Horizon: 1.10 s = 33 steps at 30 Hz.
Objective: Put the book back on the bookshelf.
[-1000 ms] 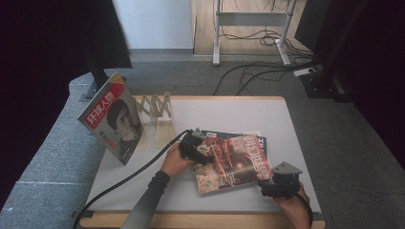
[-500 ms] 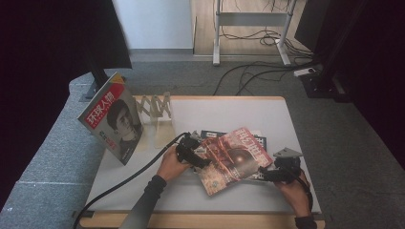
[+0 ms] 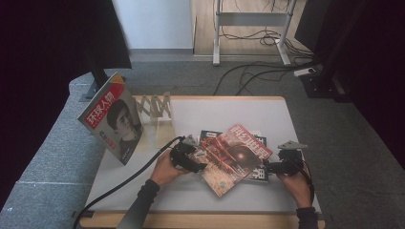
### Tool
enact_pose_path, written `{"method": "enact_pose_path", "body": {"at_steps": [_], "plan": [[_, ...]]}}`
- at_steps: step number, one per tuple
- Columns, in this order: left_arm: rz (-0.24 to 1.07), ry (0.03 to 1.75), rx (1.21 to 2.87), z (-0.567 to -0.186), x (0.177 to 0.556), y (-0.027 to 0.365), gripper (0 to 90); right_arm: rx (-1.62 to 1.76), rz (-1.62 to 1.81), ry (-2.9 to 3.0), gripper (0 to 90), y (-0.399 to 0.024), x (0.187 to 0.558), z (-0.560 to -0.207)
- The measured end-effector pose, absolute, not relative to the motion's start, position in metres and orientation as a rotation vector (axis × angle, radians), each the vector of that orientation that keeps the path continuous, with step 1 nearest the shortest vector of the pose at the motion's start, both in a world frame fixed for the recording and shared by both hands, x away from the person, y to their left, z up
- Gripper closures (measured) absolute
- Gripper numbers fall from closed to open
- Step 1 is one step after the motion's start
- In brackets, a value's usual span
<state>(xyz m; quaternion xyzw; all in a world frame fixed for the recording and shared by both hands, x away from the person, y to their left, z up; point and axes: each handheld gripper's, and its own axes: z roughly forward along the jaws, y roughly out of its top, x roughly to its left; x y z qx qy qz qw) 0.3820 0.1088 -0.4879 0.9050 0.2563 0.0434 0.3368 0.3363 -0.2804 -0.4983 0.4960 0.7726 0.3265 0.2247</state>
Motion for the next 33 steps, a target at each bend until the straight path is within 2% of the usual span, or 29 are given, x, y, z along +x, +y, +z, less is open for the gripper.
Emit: {"method": "enact_pose_path", "body": {"at_steps": [4,8,12,18,23,33], "plan": [[0.166,0.664,2.366,-0.482,0.377,0.123,31.1,1.348,0.924,2.147,8.5,-0.278,0.329,-0.496],[0.162,0.696,2.364,-0.483,0.378,0.134,46.7,1.330,0.932,2.170,8.5,-0.274,0.324,-0.498],[0.092,0.701,2.342,-0.487,0.382,0.139,54.1,1.319,0.937,2.186,8.6,-0.271,0.322,-0.499],[0.113,0.702,2.320,-0.490,0.379,0.140,55.1,1.302,0.970,2.200,8.6,-0.273,0.319,-0.498],[0.077,0.683,2.310,-0.492,0.376,0.136,54.9,1.317,0.981,2.193,8.3,-0.276,0.318,-0.496],[0.101,0.604,2.321,-0.492,0.370,0.116,53.6,1.397,1.011,2.198,0.5,-0.283,0.318,-0.501]]}}
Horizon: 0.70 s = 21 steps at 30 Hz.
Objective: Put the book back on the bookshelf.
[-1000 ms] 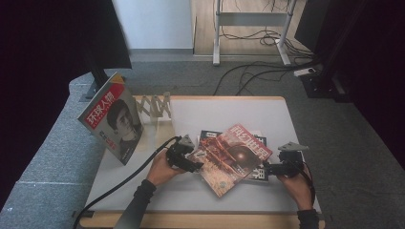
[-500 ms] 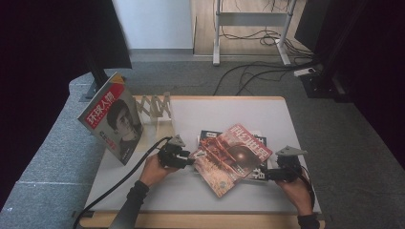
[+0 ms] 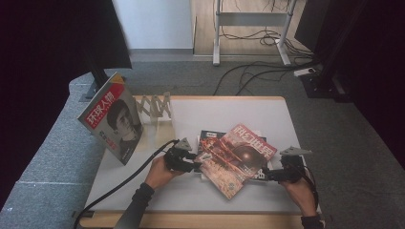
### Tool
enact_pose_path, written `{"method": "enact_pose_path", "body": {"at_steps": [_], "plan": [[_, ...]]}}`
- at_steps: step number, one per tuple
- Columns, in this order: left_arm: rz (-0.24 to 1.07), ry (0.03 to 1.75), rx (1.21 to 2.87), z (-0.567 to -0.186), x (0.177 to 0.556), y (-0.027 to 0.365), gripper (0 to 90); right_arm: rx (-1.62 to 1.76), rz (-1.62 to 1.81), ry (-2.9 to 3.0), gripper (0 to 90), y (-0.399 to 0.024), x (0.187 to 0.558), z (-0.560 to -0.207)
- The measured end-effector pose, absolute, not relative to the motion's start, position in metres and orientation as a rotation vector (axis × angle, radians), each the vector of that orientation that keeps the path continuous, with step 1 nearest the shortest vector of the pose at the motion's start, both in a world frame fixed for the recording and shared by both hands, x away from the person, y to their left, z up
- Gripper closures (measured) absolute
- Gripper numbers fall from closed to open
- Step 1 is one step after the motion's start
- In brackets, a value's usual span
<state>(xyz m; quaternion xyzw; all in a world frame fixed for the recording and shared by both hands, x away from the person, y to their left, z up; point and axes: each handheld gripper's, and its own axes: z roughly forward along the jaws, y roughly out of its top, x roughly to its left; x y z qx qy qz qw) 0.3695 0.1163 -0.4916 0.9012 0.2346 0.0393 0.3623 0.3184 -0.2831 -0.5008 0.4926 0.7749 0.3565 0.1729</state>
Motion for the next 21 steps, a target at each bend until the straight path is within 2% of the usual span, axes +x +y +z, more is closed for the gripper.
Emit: {"method": "enact_pose_path", "body": {"at_steps": [15,19,21], "plan": [[0.136,0.579,2.308,-0.494,0.368,0.113,49.9,1.587,1.162,2.252,0.0,-0.282,0.341,-0.520],[0.131,0.578,2.307,-0.494,0.368,0.113,49.9,1.606,1.246,2.286,7.8,-0.280,0.347,-0.522],[0.132,0.578,2.305,-0.494,0.368,0.113,50.0,1.616,1.255,2.291,8.8,-0.279,0.350,-0.522]]}}
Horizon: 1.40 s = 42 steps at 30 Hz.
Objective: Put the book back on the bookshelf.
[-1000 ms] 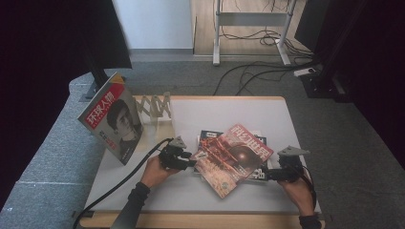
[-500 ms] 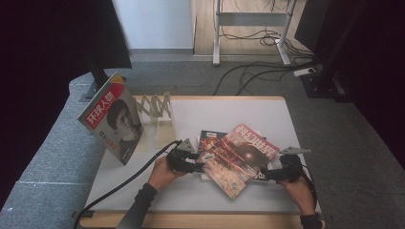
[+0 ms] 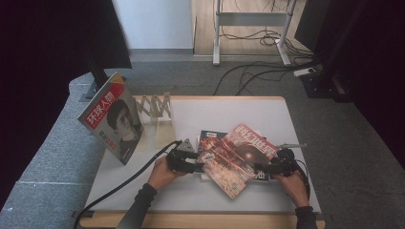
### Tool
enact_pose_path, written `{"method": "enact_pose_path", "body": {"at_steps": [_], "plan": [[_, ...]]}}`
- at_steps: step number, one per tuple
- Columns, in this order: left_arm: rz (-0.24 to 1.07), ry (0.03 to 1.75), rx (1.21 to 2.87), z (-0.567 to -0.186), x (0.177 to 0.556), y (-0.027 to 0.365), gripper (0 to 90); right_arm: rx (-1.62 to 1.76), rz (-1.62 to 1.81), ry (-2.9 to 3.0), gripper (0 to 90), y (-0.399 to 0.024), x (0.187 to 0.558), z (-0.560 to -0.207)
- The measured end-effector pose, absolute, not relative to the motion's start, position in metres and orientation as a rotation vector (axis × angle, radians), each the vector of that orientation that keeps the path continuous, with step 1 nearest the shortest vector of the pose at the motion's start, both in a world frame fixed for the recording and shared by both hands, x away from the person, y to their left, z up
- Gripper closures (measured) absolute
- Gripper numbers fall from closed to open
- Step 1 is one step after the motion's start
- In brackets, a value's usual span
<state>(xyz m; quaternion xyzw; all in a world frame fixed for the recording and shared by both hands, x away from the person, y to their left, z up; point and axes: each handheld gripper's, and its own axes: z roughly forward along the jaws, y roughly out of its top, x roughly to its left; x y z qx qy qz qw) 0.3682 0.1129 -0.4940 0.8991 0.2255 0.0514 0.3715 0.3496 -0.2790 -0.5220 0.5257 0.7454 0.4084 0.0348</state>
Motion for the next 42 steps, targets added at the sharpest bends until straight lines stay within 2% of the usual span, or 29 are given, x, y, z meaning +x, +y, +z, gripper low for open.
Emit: {"method": "enact_pose_path", "body": {"at_steps": [4,8,13,16,19,22,27,34,42], "plan": [[0.128,0.577,2.305,-0.494,0.369,0.113,50.0,1.618,1.243,2.252,15.6,-0.282,0.355,-0.518],[0.127,0.575,2.311,-0.494,0.369,0.113,49.6,1.619,1.215,2.229,17.2,-0.283,0.360,-0.515],[0.127,0.580,2.316,-0.493,0.370,0.112,48.6,1.569,1.126,2.170,36.6,-0.279,0.368,-0.504],[0.133,0.588,2.316,-0.493,0.370,0.112,46.2,1.552,1.083,2.136,58.0,-0.278,0.370,-0.495],[0.143,0.596,2.323,-0.493,0.371,0.112,41.9,1.514,1.074,2.128,70.7,-0.276,0.369,-0.486],[0.115,0.585,2.344,-0.492,0.373,0.110,34.1,1.452,1.079,2.130,74.9,-0.272,0.366,-0.476],[0.077,0.567,2.331,-0.481,0.375,0.108,29.8,1.361,1.100,2.131,76.5,-0.267,0.363,-0.460],[0.024,0.499,2.333,-0.465,0.377,0.099,17.1,1.206,1.230,2.118,79.8,-0.264,0.353,-0.423],[0.024,0.455,2.352,-0.459,0.380,0.084,24.4,1.016,1.292,2.165,82.2,-0.247,0.337,-0.385]]}}
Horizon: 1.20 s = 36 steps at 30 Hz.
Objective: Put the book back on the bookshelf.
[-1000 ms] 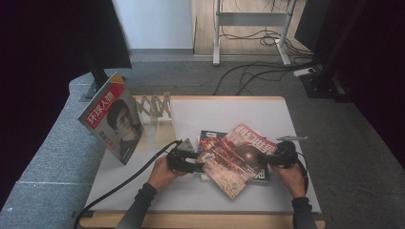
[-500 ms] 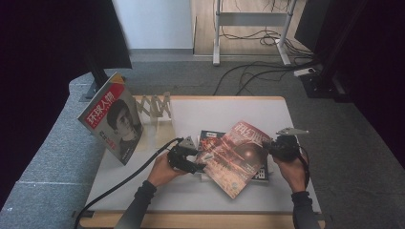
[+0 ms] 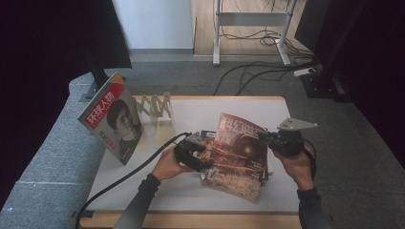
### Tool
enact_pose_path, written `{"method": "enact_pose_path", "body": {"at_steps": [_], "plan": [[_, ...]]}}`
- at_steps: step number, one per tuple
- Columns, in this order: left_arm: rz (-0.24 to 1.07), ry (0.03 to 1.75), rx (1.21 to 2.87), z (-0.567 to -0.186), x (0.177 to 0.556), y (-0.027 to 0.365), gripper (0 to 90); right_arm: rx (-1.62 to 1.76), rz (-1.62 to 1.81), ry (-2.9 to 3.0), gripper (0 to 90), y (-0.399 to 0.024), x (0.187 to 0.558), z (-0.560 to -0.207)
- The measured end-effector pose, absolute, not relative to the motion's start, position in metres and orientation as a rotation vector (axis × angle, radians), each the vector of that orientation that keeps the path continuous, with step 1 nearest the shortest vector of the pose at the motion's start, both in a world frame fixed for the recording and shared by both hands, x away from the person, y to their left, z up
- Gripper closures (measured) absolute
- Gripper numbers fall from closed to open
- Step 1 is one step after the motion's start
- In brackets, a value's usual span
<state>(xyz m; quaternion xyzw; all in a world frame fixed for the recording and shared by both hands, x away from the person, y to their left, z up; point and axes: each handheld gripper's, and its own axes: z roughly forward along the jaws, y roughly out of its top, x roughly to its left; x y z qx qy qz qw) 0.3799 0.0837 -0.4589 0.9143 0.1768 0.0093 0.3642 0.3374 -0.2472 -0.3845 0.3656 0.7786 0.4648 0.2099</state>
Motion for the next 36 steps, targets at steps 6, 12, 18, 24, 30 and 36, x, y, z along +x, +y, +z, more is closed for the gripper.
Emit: {"method": "enact_pose_path", "body": {"at_steps": [6,12,18,24,30,36], "plan": [[-0.039,0.421,2.328,-0.462,0.386,0.076,34.9,0.902,1.331,2.194,82.4,-0.234,0.327,-0.366],[-0.052,0.392,2.348,-0.462,0.385,0.072,50.1,0.834,1.340,2.217,82.4,-0.227,0.322,-0.356],[-0.143,0.344,2.296,-0.453,0.384,0.082,68.6,0.838,1.387,2.220,82.7,-0.231,0.320,-0.352],[-0.080,0.297,2.280,-0.430,0.373,0.084,78.6,0.812,1.415,2.193,82.7,-0.234,0.314,-0.338],[0.051,0.268,2.252,-0.405,0.368,0.089,79.9,0.773,1.448,2.126,82.5,-0.236,0.308,-0.315],[0.109,0.275,2.207,-0.401,0.365,0.097,83.1,0.774,1.456,2.112,81.5,-0.234,0.308,-0.310]]}}
